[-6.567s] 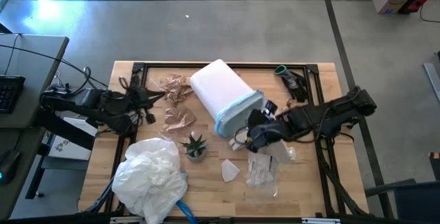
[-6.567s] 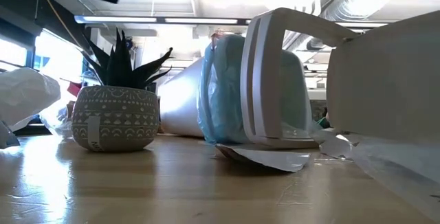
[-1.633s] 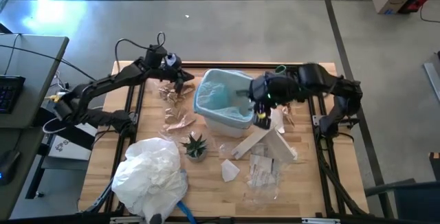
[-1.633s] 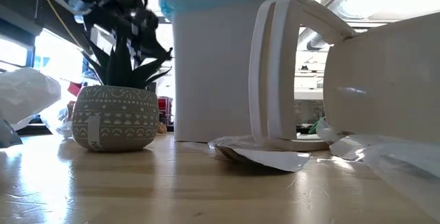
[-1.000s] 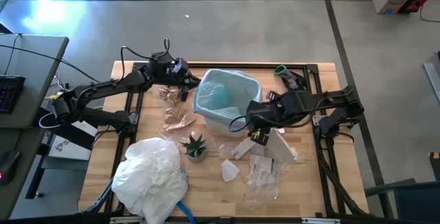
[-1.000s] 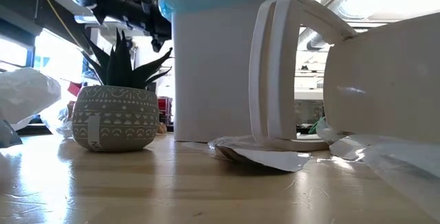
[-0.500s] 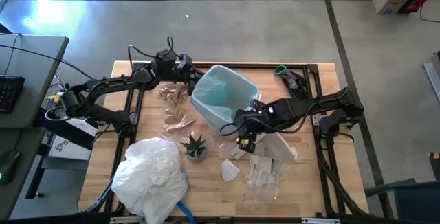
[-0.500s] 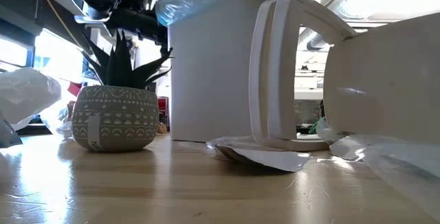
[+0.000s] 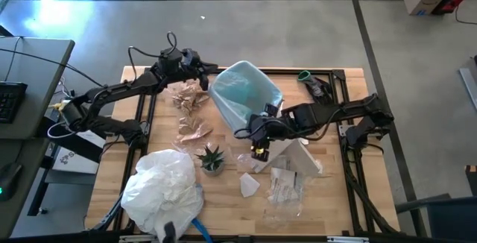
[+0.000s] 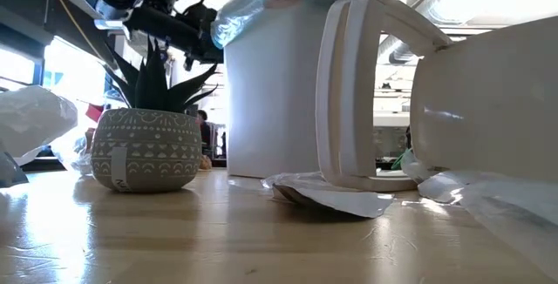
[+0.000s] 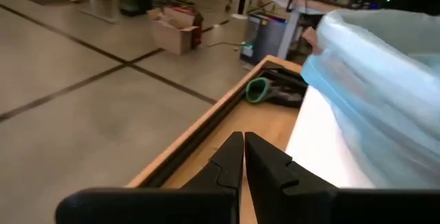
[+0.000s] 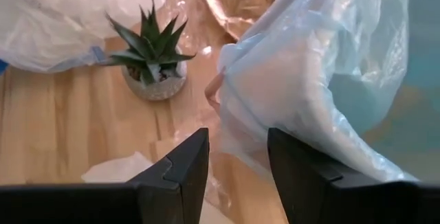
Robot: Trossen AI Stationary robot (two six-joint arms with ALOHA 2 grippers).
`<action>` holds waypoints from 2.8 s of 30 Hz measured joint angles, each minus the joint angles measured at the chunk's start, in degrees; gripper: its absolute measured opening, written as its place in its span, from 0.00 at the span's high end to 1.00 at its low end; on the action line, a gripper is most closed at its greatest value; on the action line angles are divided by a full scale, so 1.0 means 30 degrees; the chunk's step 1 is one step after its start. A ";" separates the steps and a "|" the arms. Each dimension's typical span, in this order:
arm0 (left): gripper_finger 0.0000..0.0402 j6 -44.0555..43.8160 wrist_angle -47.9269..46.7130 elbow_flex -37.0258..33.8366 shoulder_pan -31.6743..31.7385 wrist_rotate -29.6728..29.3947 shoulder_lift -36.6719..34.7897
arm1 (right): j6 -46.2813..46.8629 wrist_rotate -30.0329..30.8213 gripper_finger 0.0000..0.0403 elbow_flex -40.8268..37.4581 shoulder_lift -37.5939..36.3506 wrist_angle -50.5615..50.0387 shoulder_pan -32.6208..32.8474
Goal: Place trash/remove bag and relplace
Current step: Adjust the trash bin
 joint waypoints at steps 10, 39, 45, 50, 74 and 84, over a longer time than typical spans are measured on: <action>1.00 0.0876 -0.4846 0.0007 0.0513 -0.2199 -0.3676 | -0.1963 -0.0542 0.66 0.0007 0.0323 0.1960 -0.0982; 1.00 0.0657 -0.9854 0.0015 -0.3760 -0.2862 -0.7359 | -0.1547 0.0097 0.66 0.3743 0.1209 -0.1360 0.1784; 1.00 0.0658 -1.0778 0.0015 -0.5643 -0.2718 -0.7385 | 0.2040 0.3679 0.66 0.4102 0.1233 -0.6714 0.4529; 1.00 0.0673 -1.0518 0.0015 -0.7370 -0.3121 -0.7385 | 0.4715 0.6867 0.66 0.4124 0.2128 -0.9979 0.6802; 1.00 -0.0195 -1.0286 0.0015 -0.8602 -0.4162 -0.7139 | 0.5852 1.0469 0.66 0.4109 0.6965 -1.0843 1.0394; 1.00 -0.0202 -1.0394 0.0015 -0.9203 -0.4206 -0.7144 | 0.4489 1.1797 0.66 0.4095 0.8346 -1.0843 0.9651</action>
